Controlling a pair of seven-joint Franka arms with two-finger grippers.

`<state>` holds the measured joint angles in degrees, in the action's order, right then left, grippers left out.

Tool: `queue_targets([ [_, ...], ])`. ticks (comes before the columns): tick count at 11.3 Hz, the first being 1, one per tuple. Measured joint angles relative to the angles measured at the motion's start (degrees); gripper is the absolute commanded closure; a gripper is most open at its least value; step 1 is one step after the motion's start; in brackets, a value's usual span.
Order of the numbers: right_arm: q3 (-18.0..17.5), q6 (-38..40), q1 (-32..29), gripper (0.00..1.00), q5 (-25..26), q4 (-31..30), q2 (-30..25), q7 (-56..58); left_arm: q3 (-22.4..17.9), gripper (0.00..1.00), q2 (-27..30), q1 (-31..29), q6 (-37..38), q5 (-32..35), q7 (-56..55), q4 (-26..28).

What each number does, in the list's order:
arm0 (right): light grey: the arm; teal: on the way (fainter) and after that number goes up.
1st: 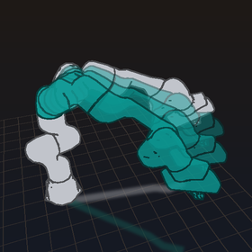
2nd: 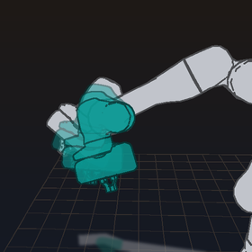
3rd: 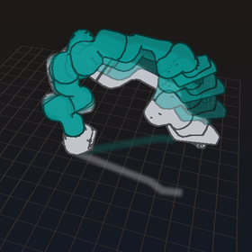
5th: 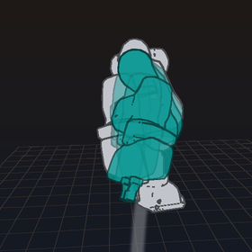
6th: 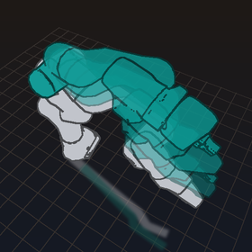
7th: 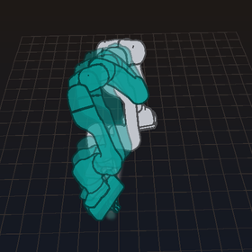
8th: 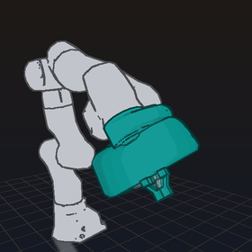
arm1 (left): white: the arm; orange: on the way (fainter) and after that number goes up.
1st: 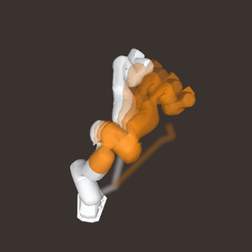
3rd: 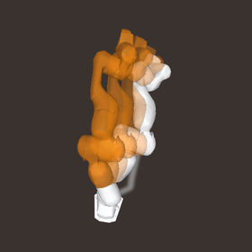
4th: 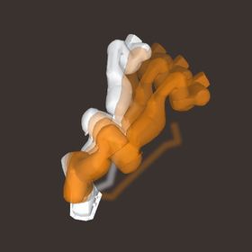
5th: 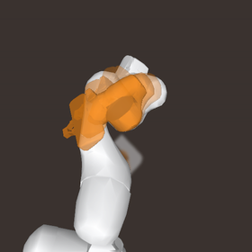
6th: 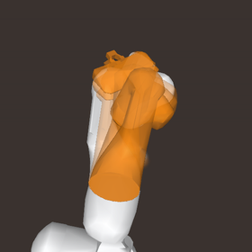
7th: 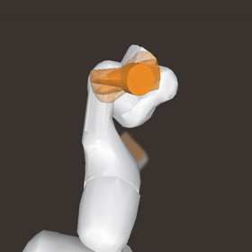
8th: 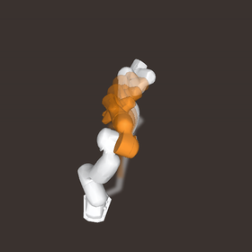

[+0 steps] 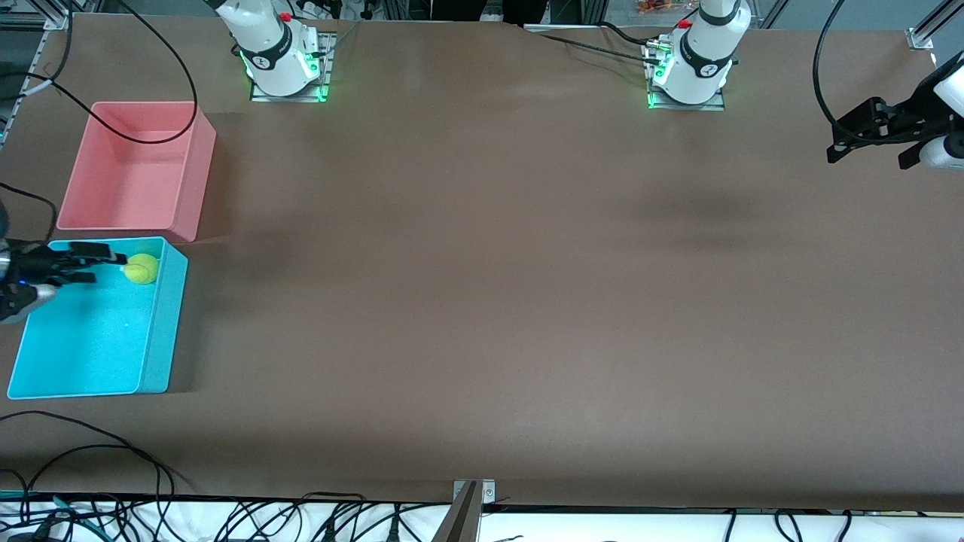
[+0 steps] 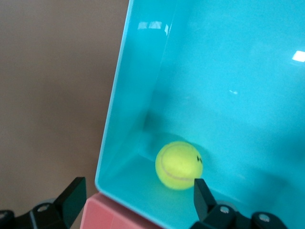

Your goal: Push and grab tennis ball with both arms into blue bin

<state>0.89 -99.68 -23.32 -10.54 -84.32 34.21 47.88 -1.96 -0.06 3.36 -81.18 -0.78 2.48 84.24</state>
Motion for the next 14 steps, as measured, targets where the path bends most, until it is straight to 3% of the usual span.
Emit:
queue_targets([
  [4, -1.1, 9.3, 1.2, 0.00, 7.2, 3.7, -8.0, -14.3, -0.1, 0.00, -0.1, -0.1, 0.0, 0.0, 0.0, 0.0],
  [8, -1.6, 15.2, 9.4, 0.00, 14.4, 4.0, -17.3, -30.1, 0.0, 0.00, -0.1, 0.0, 0.0, 0.0, 0.0, 0.0],
  [14, -3.0, 17.7, 11.3, 0.00, 12.6, 4.0, -25.1, -34.2, 0.0, 0.00, -0.1, 0.0, 0.0, 0.0, 0.0, 0.0],
])
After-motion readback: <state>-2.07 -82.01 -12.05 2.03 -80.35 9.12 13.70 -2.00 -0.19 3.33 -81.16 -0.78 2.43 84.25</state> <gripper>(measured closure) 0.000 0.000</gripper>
